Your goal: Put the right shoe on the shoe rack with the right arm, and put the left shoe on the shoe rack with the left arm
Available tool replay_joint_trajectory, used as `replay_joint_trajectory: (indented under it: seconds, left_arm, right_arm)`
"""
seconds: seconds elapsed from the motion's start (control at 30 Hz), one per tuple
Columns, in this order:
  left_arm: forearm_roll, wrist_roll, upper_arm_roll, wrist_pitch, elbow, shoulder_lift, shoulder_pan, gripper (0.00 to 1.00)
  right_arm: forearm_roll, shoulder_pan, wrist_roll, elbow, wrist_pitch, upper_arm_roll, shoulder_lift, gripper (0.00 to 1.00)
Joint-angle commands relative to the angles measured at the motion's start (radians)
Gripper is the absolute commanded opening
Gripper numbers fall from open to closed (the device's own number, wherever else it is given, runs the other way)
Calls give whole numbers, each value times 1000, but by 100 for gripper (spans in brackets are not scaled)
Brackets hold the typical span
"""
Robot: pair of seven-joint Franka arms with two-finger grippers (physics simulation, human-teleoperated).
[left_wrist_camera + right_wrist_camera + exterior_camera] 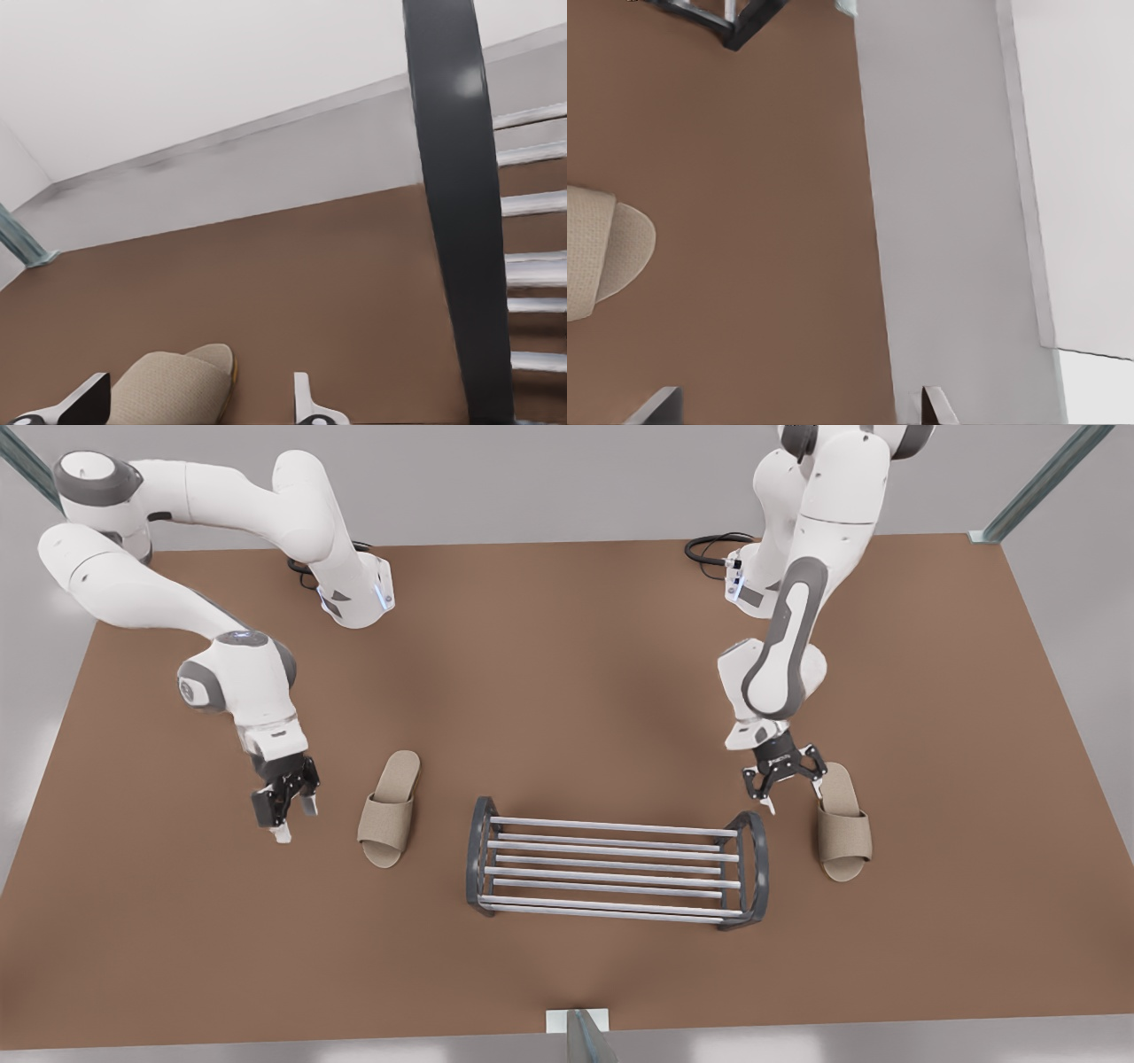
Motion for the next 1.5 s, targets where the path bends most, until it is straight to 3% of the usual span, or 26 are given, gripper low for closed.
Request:
replay_joint_trajectory:
  seconds: [0.0,0.03,0.17,0.3,0.33,0.37,0.47,0.6,0.83,0.9,0.97,1.1,1.23,1.37,1.47]
  left_arm:
    - [307,-1019,24,183,-17,1,0,100]
    - [348,-1022,42,194,-17,2,1,100]
    - [374,-1048,62,190,-33,34,21,100]
    - [371,-1081,91,171,-33,71,38,100]
    - [371,-1084,102,171,-32,84,54,100]
    - [371,-1097,102,171,-29,87,60,100]
    - [364,-1102,102,168,-7,131,75,100]
    - [364,-1102,102,168,77,222,84,100]
    - [376,-1097,99,168,178,317,87,100]
    - [374,-1099,99,168,198,344,87,100]
    - [374,-1099,99,168,200,352,89,100]
    - [374,-1101,97,171,230,383,92,100]
    - [374,-1099,68,173,270,406,132,100]
    - [376,-1099,60,174,301,424,147,100]
    - [374,-1097,56,174,307,427,153,100]
  right_arm:
    - [-337,48,-712,22,383,-21,-14,100]
    - [-437,54,-738,30,388,-51,-12,100]
    - [-451,71,-960,135,540,-178,-17,100]
    - [-451,60,-1071,161,532,-201,-106,100]
    - [-451,51,-1144,158,540,-201,-118,100]
    - [-451,49,-1405,160,546,-195,-118,100]
    - [-446,69,-1482,168,546,-198,-115,100]
    - [-443,220,-1485,212,529,-320,-133,100]
    - [-439,141,-1591,149,507,-284,-136,100]
    - [-440,79,-1582,21,383,-239,-126,100]
    - [-442,5,-1496,-210,93,-144,-92,100]
    - [-449,77,-1430,-348,-273,-69,-61,100]
    - [-505,137,-1421,-331,-388,-84,-46,100]
    - [-620,158,-1234,-329,-516,-208,48,100]
    - [-634,193,-1123,-329,-586,-232,105,100]
